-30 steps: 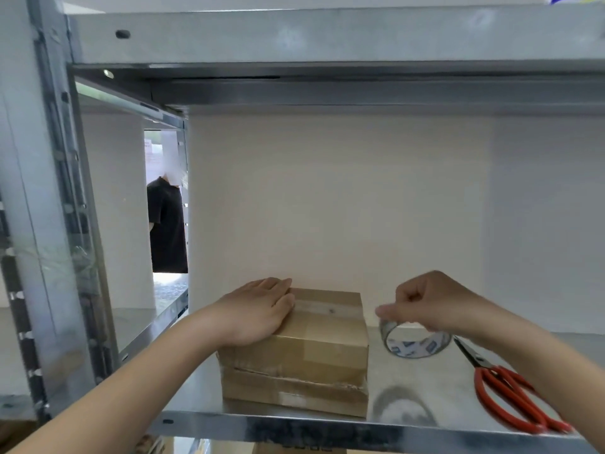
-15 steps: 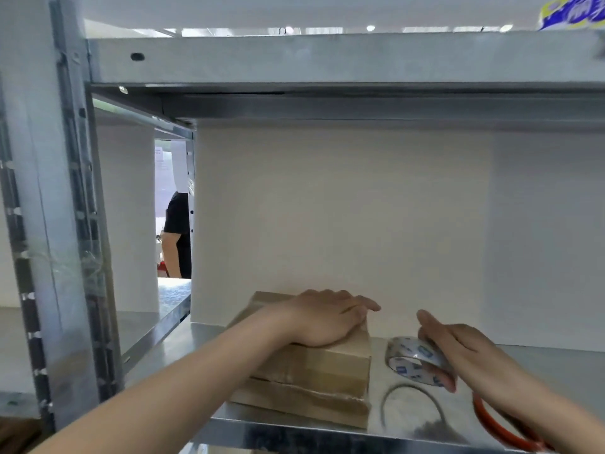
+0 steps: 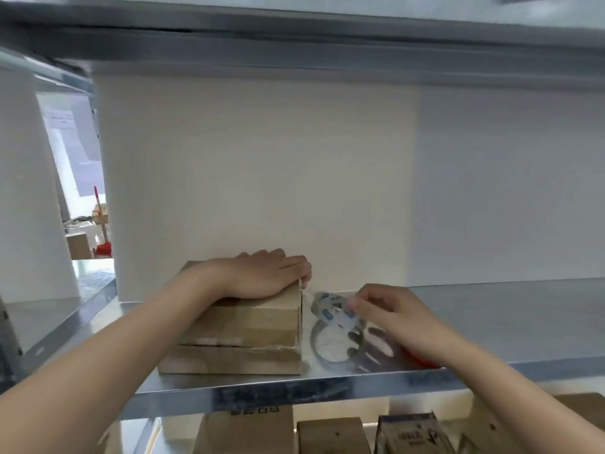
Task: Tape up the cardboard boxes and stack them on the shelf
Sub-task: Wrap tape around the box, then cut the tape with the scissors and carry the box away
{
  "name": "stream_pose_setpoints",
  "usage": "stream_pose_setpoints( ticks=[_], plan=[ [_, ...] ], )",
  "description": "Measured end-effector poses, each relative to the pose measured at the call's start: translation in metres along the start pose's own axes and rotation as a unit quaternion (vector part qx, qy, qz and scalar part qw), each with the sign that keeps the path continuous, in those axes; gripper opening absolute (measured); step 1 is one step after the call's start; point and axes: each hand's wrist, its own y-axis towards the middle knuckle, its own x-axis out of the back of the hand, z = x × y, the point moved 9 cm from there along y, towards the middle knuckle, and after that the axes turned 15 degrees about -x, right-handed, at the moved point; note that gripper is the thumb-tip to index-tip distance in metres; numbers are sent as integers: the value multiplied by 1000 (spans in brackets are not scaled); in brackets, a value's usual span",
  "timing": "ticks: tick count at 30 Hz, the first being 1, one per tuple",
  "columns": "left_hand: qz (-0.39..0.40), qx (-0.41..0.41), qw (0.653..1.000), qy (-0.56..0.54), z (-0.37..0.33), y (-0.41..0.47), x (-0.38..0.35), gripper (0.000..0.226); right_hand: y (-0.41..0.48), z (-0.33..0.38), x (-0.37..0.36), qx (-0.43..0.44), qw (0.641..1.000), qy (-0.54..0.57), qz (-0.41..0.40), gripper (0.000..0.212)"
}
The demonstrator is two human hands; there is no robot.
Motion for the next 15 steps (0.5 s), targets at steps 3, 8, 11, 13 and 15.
stream_pose_setpoints(
  ticks=[3,8,11,13,15],
  plan=[
    [-7,-6,1000,-17,-2,1,2,39,-9,0,47,10,989,12,-147,11],
    [-43,-16,998,-38,-2,0,3,35,-16,-46,54,-203,914,-343,-70,30],
    [-46,-15,998,-44,-3,-1,4,35,-22,-53,50,-243,890,-386,-26,38],
    [-46,-17,998,-41,-4,-1,3,35,-24,-50,54,-248,890,-382,-25,36],
    [-48,-19,998,-36,-5,-2,4,36,-23,-53,60,-261,884,-386,-26,33]
  ],
)
